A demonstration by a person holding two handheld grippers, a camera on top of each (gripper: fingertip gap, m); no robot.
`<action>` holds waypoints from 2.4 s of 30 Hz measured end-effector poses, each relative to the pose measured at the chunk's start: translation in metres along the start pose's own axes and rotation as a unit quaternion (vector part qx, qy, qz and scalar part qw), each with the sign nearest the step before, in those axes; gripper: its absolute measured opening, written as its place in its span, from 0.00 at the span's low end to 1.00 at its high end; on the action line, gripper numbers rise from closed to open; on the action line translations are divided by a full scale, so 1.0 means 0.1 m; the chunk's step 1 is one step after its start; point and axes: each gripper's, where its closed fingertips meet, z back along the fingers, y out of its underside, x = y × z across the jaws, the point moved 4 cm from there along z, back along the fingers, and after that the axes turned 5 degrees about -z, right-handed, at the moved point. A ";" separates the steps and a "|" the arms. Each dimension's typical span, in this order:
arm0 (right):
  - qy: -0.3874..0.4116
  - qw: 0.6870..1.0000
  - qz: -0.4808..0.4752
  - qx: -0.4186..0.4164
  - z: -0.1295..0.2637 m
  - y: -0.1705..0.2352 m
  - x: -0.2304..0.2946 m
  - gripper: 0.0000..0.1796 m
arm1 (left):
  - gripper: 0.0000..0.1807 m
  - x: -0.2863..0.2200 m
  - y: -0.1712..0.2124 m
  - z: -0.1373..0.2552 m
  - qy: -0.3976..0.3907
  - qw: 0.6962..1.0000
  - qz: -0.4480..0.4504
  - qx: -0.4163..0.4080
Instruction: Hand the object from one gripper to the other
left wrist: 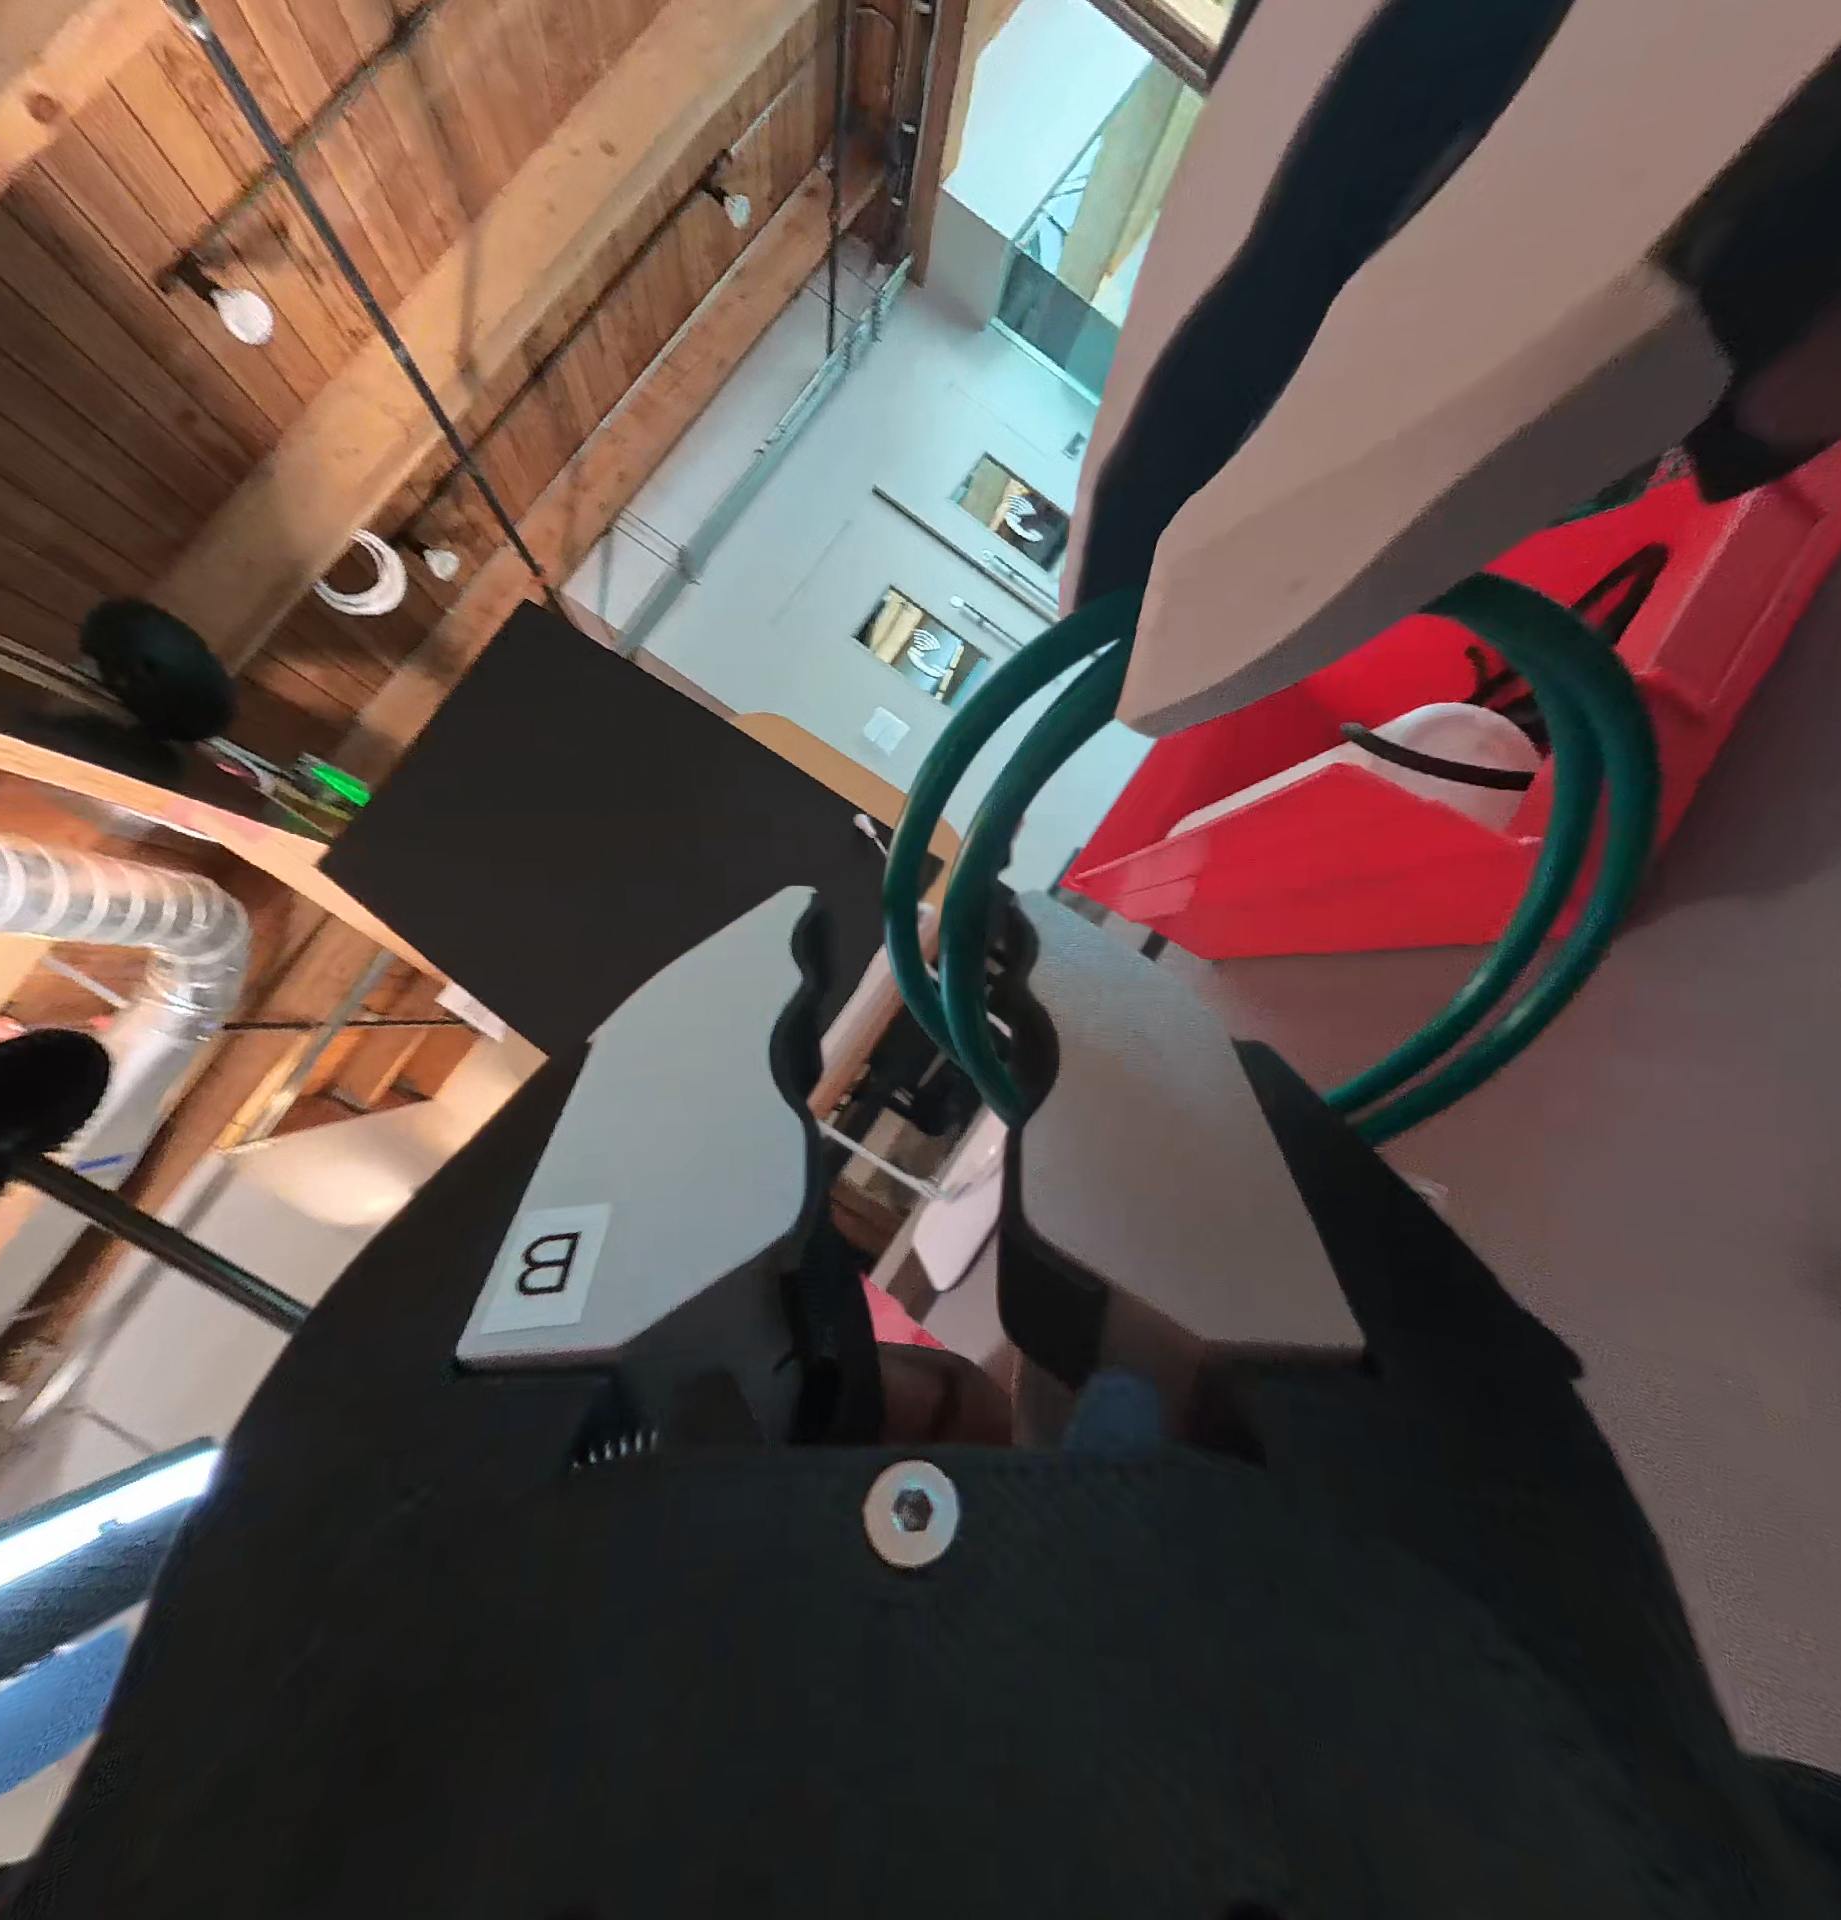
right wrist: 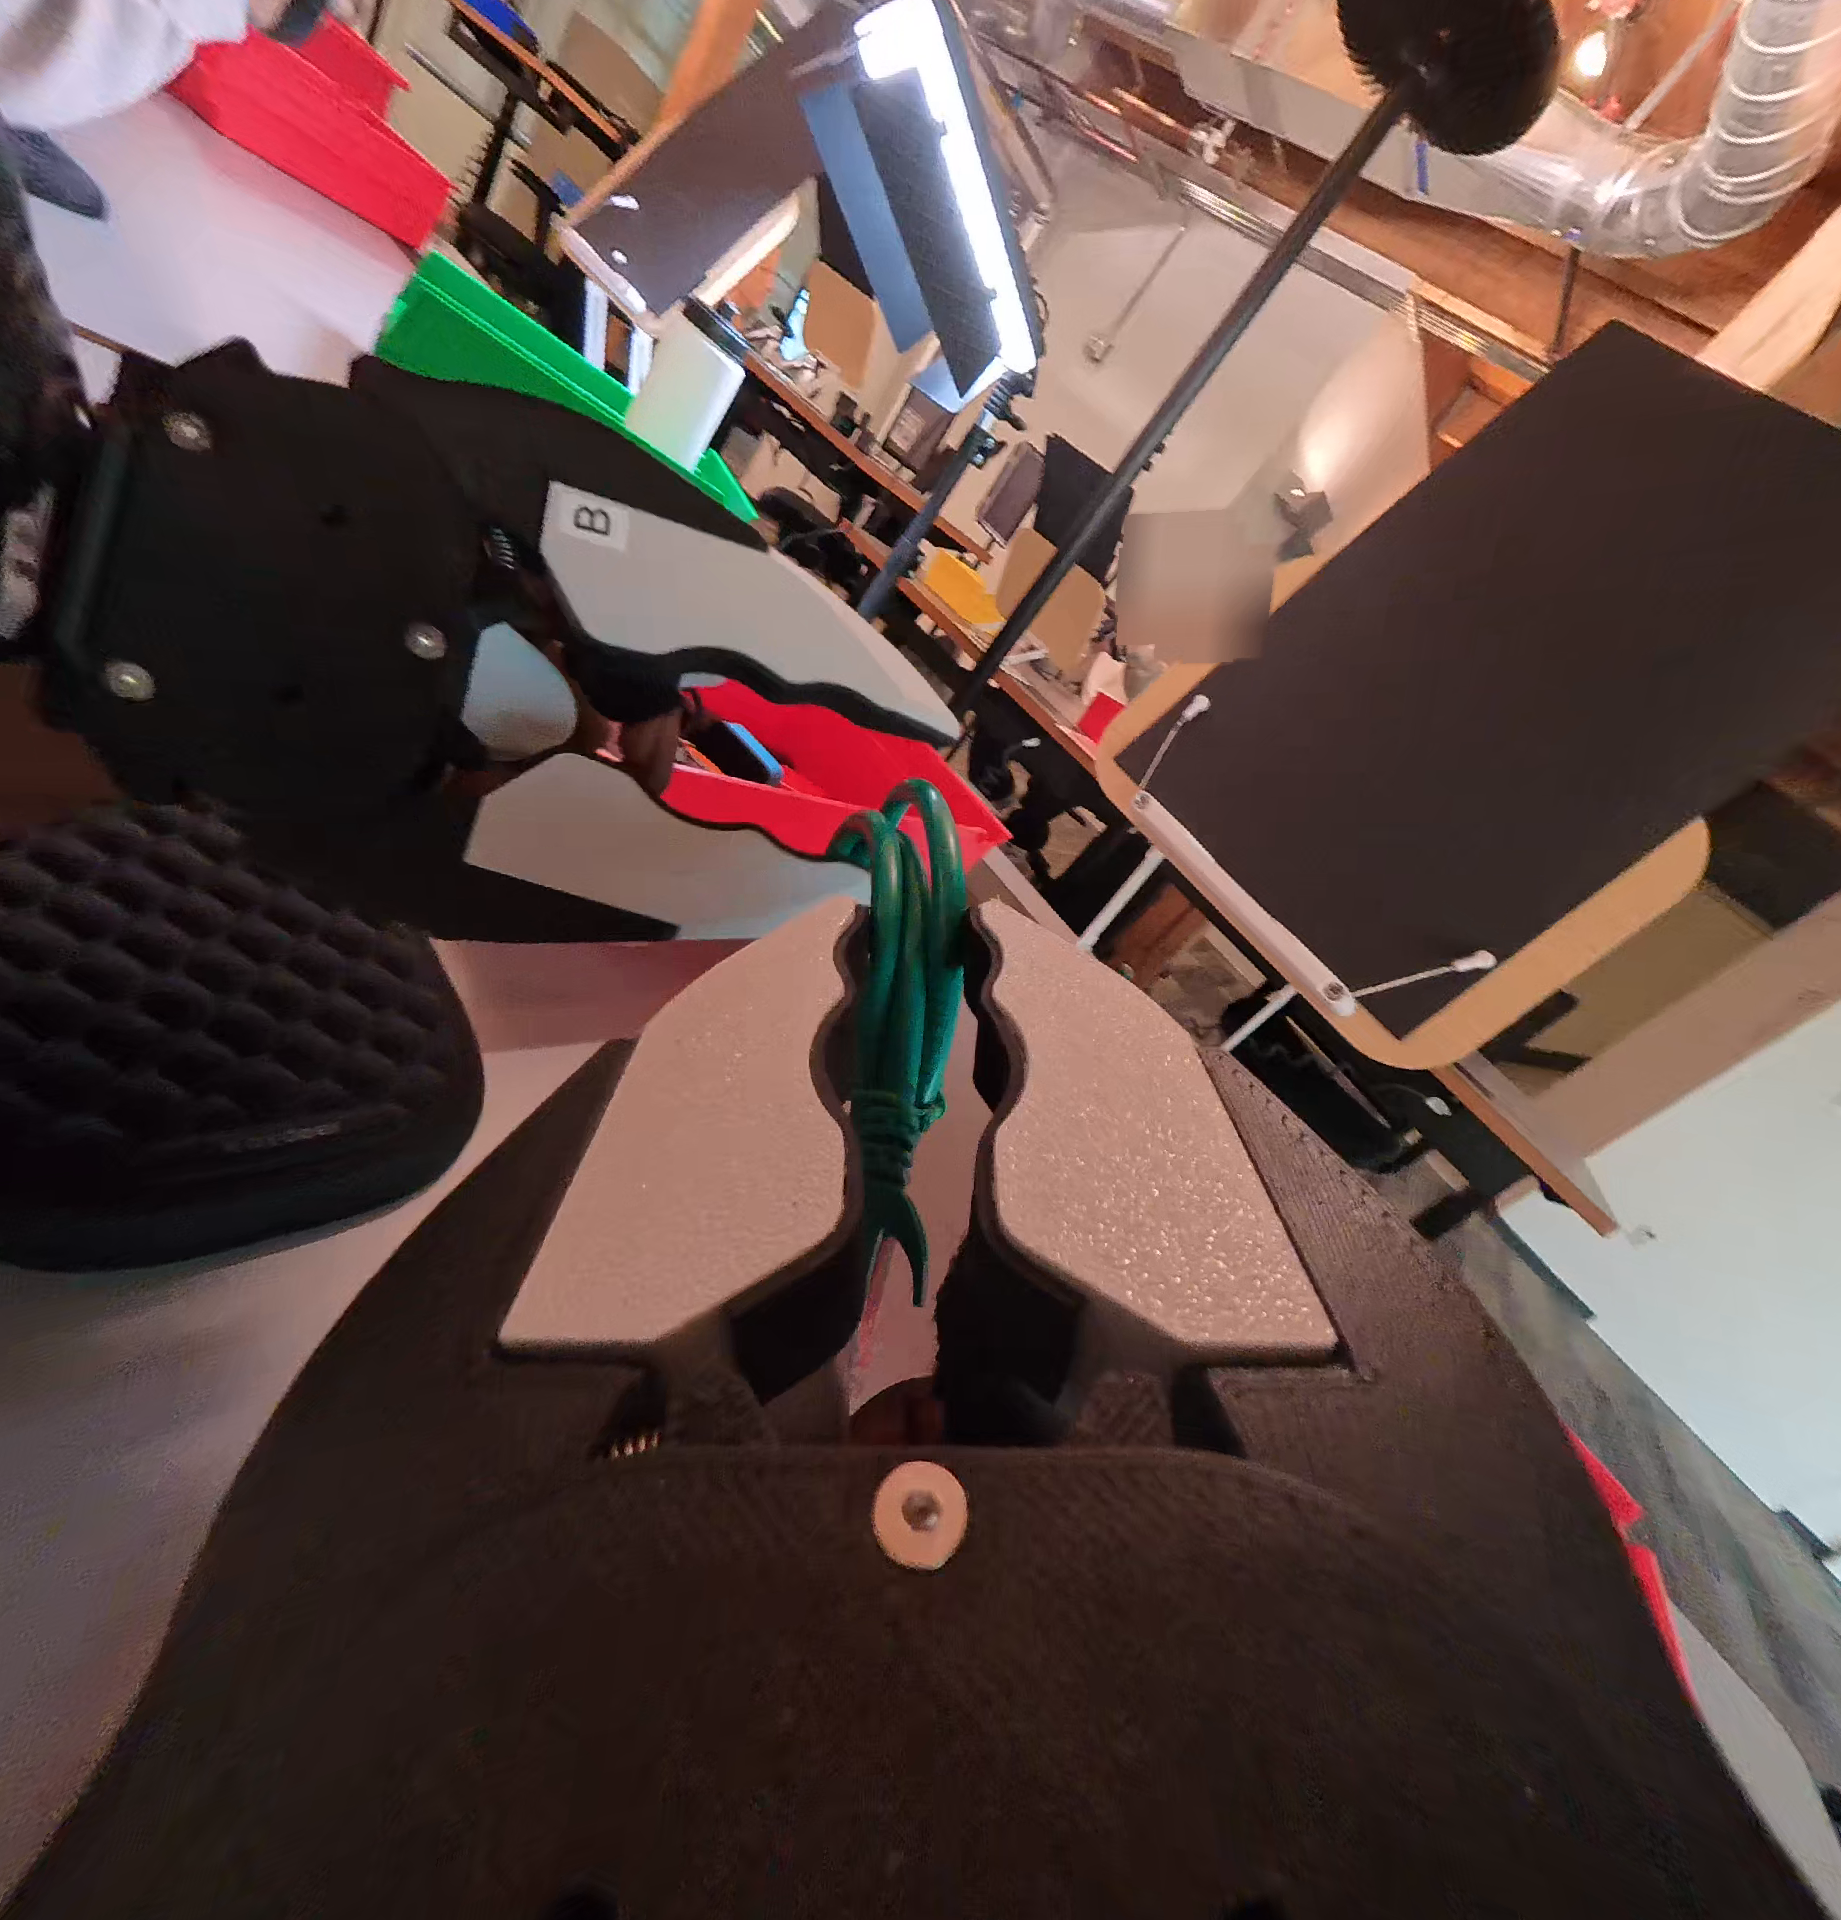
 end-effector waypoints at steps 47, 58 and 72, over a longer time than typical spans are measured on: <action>0.164 0.983 -0.074 0.036 0.02 0.23 -0.40 0.03 | 0.35 0.29 0.15 0.04 -0.060 0.899 0.432 -0.025; 0.091 0.979 -0.005 0.182 -0.08 0.48 -0.22 0.03 | 0.25 -0.06 -0.18 0.02 0.000 0.999 -0.014 0.032; 0.083 0.988 0.003 0.134 -0.09 0.36 -0.18 0.04 | 0.04 -0.14 -0.01 -0.03 0.011 0.994 -0.045 0.096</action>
